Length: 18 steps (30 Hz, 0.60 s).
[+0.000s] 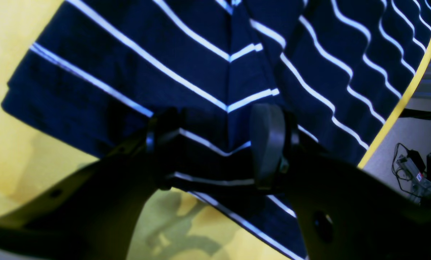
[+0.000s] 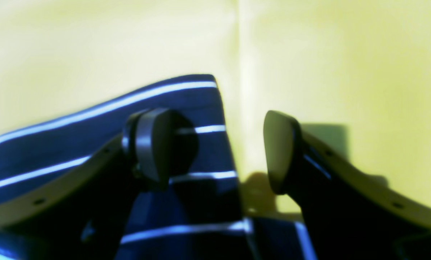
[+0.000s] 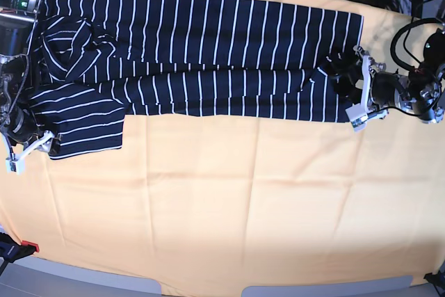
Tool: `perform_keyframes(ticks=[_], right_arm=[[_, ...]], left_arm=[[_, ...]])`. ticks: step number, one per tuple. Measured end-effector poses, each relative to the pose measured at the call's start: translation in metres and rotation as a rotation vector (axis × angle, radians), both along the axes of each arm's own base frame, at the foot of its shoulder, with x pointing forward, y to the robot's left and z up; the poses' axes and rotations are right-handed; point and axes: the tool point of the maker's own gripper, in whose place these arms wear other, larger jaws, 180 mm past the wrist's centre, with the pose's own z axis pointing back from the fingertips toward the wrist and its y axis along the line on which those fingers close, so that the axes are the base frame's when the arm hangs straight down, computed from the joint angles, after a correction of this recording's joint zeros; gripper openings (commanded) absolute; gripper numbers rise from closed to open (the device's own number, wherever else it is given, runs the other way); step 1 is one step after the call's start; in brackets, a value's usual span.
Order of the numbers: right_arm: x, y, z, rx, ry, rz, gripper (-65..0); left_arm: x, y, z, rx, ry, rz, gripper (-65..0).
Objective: Fold the T-shirt properly
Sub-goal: 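Lay the hem down on the shirt and release both grippers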
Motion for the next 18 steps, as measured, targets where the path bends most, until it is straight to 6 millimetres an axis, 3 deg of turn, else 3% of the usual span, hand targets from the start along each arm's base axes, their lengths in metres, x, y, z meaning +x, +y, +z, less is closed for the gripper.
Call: perform_keyframes(ticks=[2,4,9,13,18], right_arm=[[0.0,0.019,0.005,0.081,-0.024,0.074,-24.8],[-0.002,0.035,0.009,0.134,-0.042,0.145,-30.0],[-0.005,0.04,0.009,0.152,0.005,0.167,-64.0],[-0.003,0.054,0.028,0.279,0.01,0.193,-65.0],[-0.023,0.08,0.06,0.428,0.045,0.333,-65.0]], left_arm=[[0.0,-0.002,0.0,-0.006,0.0,-0.001,-31.9],[0.0,-0.006,-0.001,-0.017,0.0,-0.003,-31.9],[0.001,-0.008,-0.001,-0.023,-0.003,-0.002,-31.9],[0.001,-0.009,-0.001,-0.027,-0.004,-0.002,-31.9],[0.002,-0.009,-0.001,-0.027,-0.007,-0.001,-31.9]])
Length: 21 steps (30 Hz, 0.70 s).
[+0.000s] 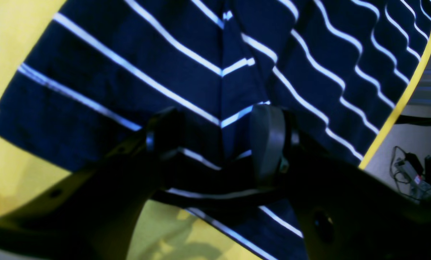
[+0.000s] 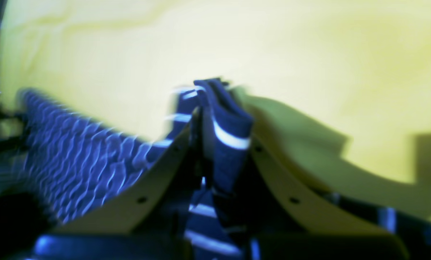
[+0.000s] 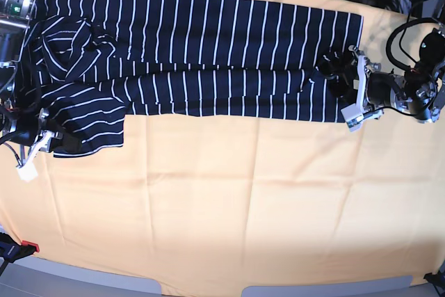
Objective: Fold the T-shirt properly
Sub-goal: 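Lay the hem down on the shirt and release both grippers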
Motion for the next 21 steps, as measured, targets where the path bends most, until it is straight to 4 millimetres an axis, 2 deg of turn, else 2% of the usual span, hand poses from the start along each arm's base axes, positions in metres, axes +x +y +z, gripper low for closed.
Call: perform_keyframes(ticks=[3,7,13,17,21], right_arm=[[-0.015,0.013,0.024,0.031,-0.055,0.078,-65.0],[-0.057,0.009,0.019,-0.099,-0.042,0.145,-65.0],[-0.097,0.006,0.046,-0.2,-0.142,0.158,-65.0],[-0.129,0.005,0.041,-0.263,-0.102,0.184,-65.0],[-0.159,0.012,0.027,-0.261,-0.03,0.222,-65.0]], left_arm=[[0.001,0.001,-0.001,0.01,-0.006,-0.002,-31.9],[0.001,0.003,-0.002,0.021,-0.008,-0.004,-31.9],[0.001,0.003,-0.001,0.017,-0.008,-0.002,-31.9],[0.001,0.002,-0.001,0.016,-0.007,-0.003,-31.9],[0.001,0.004,-0.002,0.026,-0.012,-0.005,-31.9]])
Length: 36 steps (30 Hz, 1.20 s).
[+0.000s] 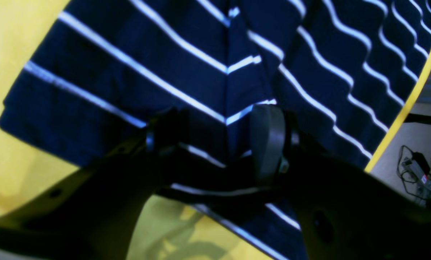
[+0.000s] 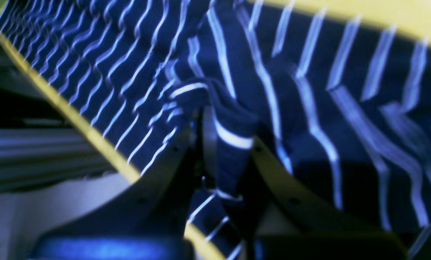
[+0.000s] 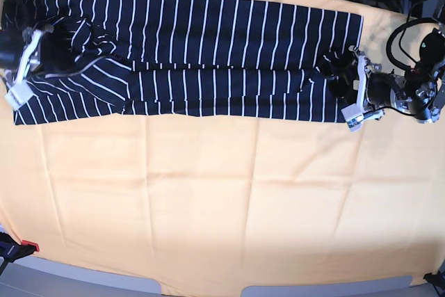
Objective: Fold the T-shirt properly
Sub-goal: 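Lay the hem down on the shirt and release both grippers, then move both grippers to the folded shirt's ends and grasp them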
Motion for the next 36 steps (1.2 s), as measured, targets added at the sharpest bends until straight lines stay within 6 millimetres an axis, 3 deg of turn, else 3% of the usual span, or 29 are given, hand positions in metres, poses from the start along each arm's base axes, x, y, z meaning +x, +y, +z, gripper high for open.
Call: perform_keyframes(ticks=[8,20,26,32,33,36], right_arm=[[-0.02,-0.009,-0.008,-0.047,0.073,0.024,-65.0],[-0.016,-0.023,0.001,-0.11,0.072,0.053,-65.0],[-0.04,-0.026,-0.014,-0.125,0.157,0.054,-65.0],[-0.043,-0.041,-0.023,-0.223,0.178,0.042,-65.0],[-0.043,-0.044,-0.023,-0.237,0.181,0.041,-60.8],[-0.044,-0.048,-0.025,-0.262,0.186,0.038,-39.5]], left_arm=[[0.0,0.0,0.0,0.0,0.0,0.0,-31.9],[0.002,0.01,0.002,0.028,-0.006,0.003,-31.9],[0.002,0.019,0.003,0.058,-0.013,0.004,-31.9],[0.002,0.021,0.004,0.063,-0.013,0.006,-31.9],[0.002,0.021,0.004,0.063,-0.013,0.006,-31.9],[0.007,0.025,0.008,0.068,-0.033,0.019,-31.9]])
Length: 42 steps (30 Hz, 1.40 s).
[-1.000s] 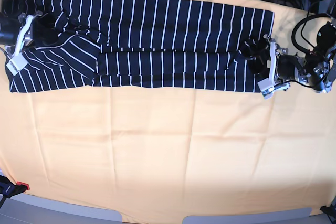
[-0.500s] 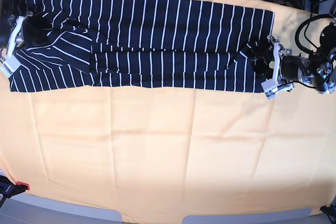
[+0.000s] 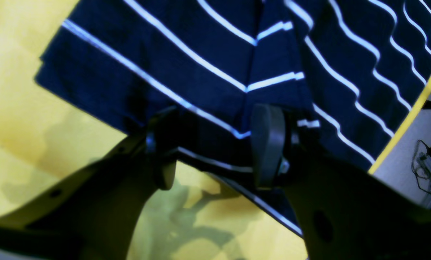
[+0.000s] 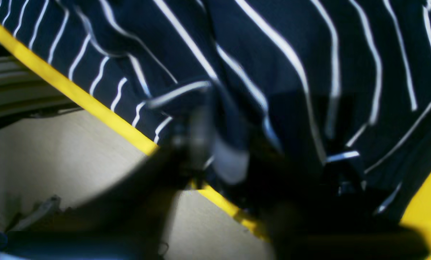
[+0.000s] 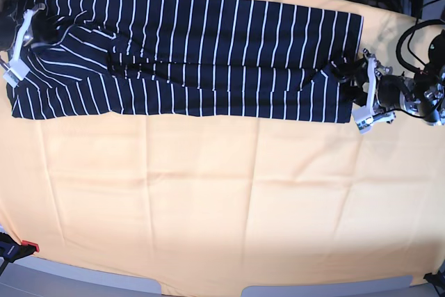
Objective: Fold the T-shirt properly
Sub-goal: 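Move both grippers to the folded shirt's ends and grasp them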
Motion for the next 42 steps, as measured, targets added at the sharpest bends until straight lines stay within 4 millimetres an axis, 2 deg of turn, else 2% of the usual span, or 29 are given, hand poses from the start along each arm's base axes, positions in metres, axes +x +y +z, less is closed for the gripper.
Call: perform_keyframes(ticks=[2,5,7,11,13,14,15,17,18,19,22,25,30,33,36,38,40,42], right_arm=[[-0.001,-0.002,-0.001,-0.015,0.004,-0.001,-30.3],[0.001,-0.004,0.001,-0.021,-0.001,0.005,-30.1],[0.006,-0.005,0.01,-0.034,-0.025,0.018,-30.3],[0.027,0.004,0.053,0.052,-0.179,0.011,-30.5],[0.039,-0.001,0.074,0.068,-0.28,-0.028,-30.8],[0.045,-0.004,0.081,0.076,-0.333,-0.054,-32.3],[0.049,-0.003,0.086,0.102,-0.376,-0.08,-37.0],[0.05,-0.002,0.08,0.121,-0.401,-0.124,-54.1],[0.048,-0.004,0.071,0.11,-0.385,-0.146,-63.6],[0.044,-0.006,0.06,0.111,-0.366,-0.176,-65.0],[0.042,-0.011,0.04,0.129,-0.37,-0.265,-65.0],[0.045,-0.024,0.03,0.099,-0.409,-0.333,-65.0],[0.034,-0.02,0.003,0.172,-0.365,-0.441,-65.0],[0.032,-0.023,-0.01,0.177,-0.341,-0.484,-65.0],[0.04,-0.024,-0.011,0.181,-0.355,-0.491,-65.0],[0.042,-0.015,-0.018,0.198,-0.335,-0.473,-65.0],[0.037,-0.004,-0.034,0.195,-0.28,-0.444,-65.0],[0.031,0.003,-0.051,0.147,-0.229,-0.404,-65.0]], left_arm=[[0.011,0.007,0.009,0.006,-0.038,0.026,-31.9],[0.039,0.023,0.037,-0.004,-0.141,0.118,-31.9],[0.058,0.037,0.06,-0.012,-0.213,0.195,-31.9],[0.076,0.057,0.097,-0.037,-0.308,0.279,-31.9],[0.079,0.065,0.109,-0.045,-0.329,0.305,-31.9],[0.08,0.069,0.113,-0.053,-0.338,0.33,-31.9],[0.081,0.073,0.117,-0.062,-0.351,0.353,-31.9],[0.081,0.082,0.12,-0.077,-0.36,0.413,-31.9],[0.079,0.085,0.119,-0.083,-0.361,0.43,-31.9],[0.077,0.089,0.117,-0.089,-0.36,0.454,-31.9],[0.07,0.103,0.106,-0.097,-0.347,0.555,-31.9],[0.058,0.109,0.094,-0.126,-0.331,0.615,-31.9],[0.032,0.114,0.071,-0.193,-0.277,0.714,-31.9],[0.021,0.111,0.058,-0.228,-0.247,0.749,-31.9],[0.009,0.103,0.042,-0.25,-0.204,0.768,-31.9],[-0.002,0.095,0.03,-0.279,-0.162,0.783,-31.9],[-0.013,0.087,0.018,-0.289,-0.128,0.781,-31.9],[-0.016,0.082,0.013,-0.309,-0.117,0.788,-31.9]])
